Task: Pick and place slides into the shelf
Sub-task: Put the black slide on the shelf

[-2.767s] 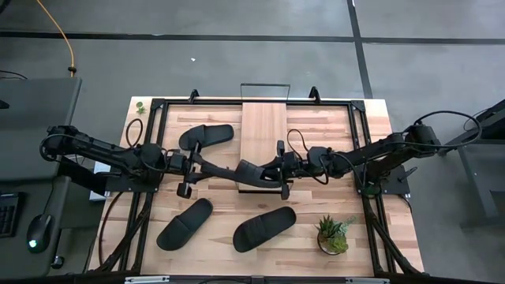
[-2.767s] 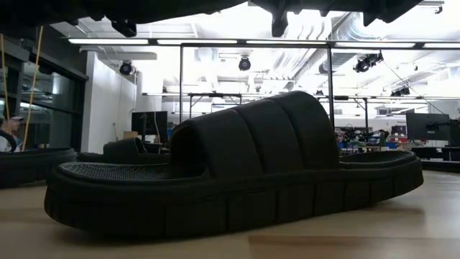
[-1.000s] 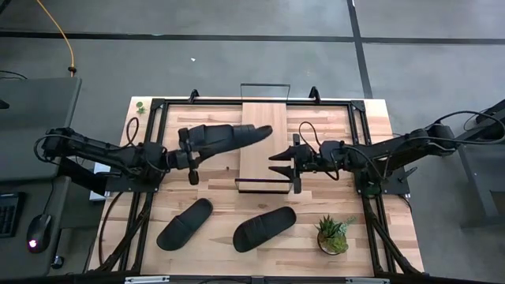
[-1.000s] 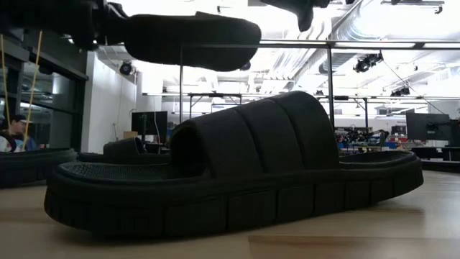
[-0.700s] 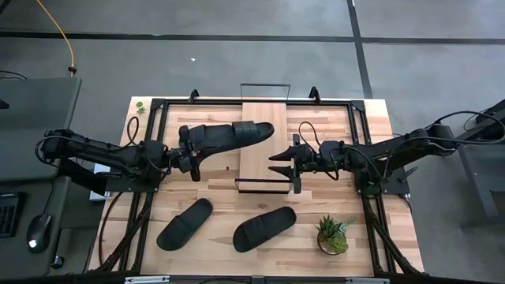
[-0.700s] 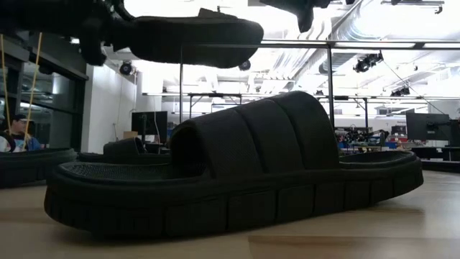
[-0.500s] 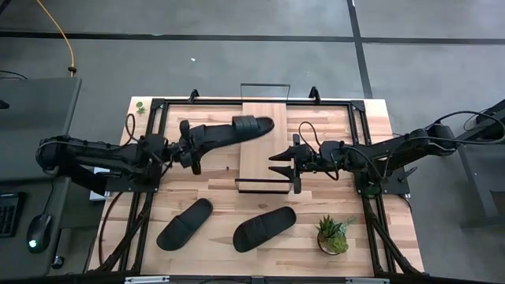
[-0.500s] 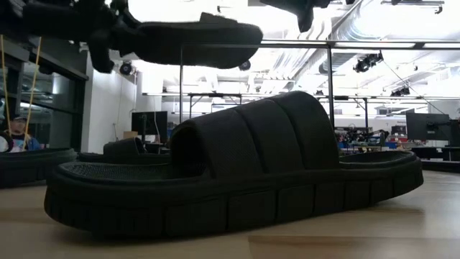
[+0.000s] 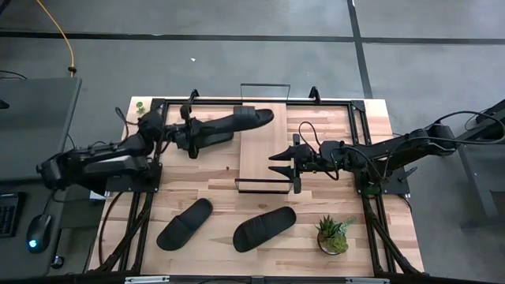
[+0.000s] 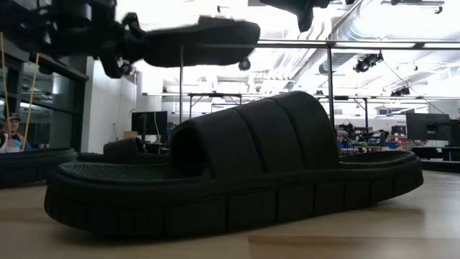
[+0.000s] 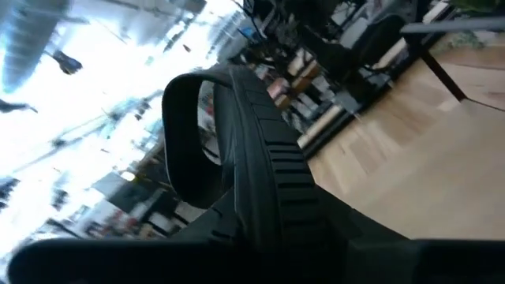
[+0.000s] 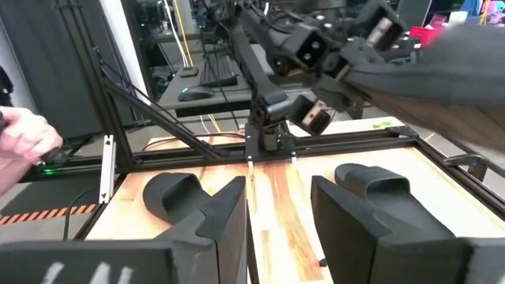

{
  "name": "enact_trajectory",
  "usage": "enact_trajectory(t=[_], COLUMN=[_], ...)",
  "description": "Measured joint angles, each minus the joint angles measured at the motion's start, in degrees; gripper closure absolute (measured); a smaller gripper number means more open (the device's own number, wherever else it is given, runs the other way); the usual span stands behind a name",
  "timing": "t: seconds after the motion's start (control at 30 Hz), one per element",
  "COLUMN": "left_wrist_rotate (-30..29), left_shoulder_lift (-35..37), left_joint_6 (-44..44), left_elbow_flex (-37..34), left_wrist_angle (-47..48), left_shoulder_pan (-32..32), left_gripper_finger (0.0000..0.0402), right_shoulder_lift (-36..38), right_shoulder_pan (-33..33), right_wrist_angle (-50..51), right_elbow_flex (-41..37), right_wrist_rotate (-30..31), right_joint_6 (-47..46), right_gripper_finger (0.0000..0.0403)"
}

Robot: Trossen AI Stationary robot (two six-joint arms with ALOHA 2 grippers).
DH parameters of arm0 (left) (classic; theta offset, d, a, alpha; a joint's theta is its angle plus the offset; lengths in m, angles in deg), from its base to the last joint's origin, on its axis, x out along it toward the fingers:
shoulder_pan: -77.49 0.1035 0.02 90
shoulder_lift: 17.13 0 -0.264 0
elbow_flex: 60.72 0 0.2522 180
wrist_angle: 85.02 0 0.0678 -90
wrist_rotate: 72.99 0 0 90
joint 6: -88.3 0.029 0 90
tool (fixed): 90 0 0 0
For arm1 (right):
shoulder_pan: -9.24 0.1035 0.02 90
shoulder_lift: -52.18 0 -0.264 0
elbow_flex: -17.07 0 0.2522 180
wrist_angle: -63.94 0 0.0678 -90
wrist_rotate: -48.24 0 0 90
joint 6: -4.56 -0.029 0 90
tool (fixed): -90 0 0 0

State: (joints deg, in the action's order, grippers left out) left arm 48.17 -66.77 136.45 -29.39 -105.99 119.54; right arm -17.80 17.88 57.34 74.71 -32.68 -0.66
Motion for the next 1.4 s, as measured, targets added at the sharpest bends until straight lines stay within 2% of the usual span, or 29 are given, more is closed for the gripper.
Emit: enact_trajectory(t=[0.1,0.27,0.43,0.53,0.77,0.83,0.97,1.1,1.27,1.4], left_wrist_rotate=[4.4,6.9,9.3,10.2,10.2,10.2,10.2,9.9,9.8,11.4], left_shoulder_lift=[-6.1,-16.9,-25.4,-29.2,-35.7,-36.9,-37.8,-37.8,-37.8,-37.8], left_joint_6=[-0.5,0.2,0.5,1.9,3.1,3.0,3.1,3.0,3.0,2.7], left_elbow_flex=[2.9,10.1,17.0,19.9,24.8,25.3,25.7,25.7,25.7,25.7], left_wrist_angle=[0.0,0.2,0.0,0.1,0.2,0.2,0.2,0.4,0.6,0.7], left_shoulder_pan=[2.7,3.3,3.3,3.3,3.3,3.3,3.3,3.3,3.3,3.3], left_gripper_finger=[0.0339,0.0353,0.0327,0.0322,0.0352,0.0348,0.0321,0.0323,0.0348,0.0339], right_shoulder_lift=[0.0,0.0,0.0,0.0,0.0,0.0,0.0,0.0,0.0,0.0], right_shoulder_pan=[0.0,0.0,0.0,0.0,0.0,0.0,0.0,0.0,-0.4,-0.9], right_wrist_angle=[-0.1,-0.3,0.4,1.2,2.0,3.7,10.2,12.9,12.9,15.1], right_elbow_flex=[0.0,0.0,0.0,0.0,0.0,0.0,0.0,0.0,0.0,0.0], right_wrist_rotate=[0.1,1.0,1.0,1.0,2.4,6.2,18.2,27.9,34.6,38.0], right_joint_6=[0.1,0.1,0.1,-0.3,-0.7,1.4,9.5,15.9,20.4,23.6], right_gripper_finger=[0.0268,0.0268,0.0268,0.0268,0.0268,0.0268,0.0268,0.0268,0.0263,0.0233])
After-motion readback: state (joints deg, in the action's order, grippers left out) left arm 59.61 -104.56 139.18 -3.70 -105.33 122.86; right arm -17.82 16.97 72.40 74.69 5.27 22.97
